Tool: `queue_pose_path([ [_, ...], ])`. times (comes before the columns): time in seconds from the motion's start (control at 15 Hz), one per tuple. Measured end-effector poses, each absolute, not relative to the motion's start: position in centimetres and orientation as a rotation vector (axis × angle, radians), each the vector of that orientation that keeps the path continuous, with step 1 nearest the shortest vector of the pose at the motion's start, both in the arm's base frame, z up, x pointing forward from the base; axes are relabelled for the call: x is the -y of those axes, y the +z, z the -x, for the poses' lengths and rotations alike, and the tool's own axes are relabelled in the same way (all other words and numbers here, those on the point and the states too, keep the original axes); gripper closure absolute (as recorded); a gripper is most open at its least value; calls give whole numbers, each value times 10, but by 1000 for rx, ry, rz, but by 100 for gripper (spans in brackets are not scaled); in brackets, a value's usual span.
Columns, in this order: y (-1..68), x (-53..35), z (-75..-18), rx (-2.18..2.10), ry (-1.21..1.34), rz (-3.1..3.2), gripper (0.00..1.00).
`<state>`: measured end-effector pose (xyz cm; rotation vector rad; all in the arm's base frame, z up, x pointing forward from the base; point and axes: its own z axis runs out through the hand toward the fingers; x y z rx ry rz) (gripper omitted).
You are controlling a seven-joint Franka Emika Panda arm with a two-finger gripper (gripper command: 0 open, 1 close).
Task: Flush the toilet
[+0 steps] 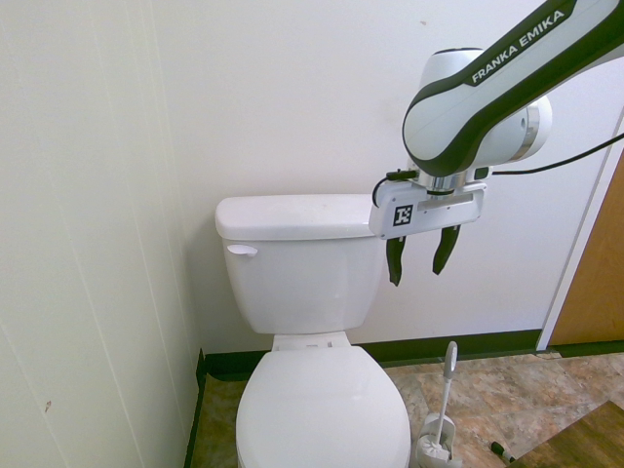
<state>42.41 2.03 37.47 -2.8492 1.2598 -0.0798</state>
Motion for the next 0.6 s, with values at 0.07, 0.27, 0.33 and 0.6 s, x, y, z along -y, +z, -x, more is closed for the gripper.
queue_pose_path([
  [0.07,374,-20,-424,-1260,-77,2850,0],
  [0.27,372,-26,-439,-1238,-87,2850,0],
  [0.33,373,-33,-452,-1214,-94,2842,0],
  [0.6,383,-80,-514,-1059,-135,2813,0],
])
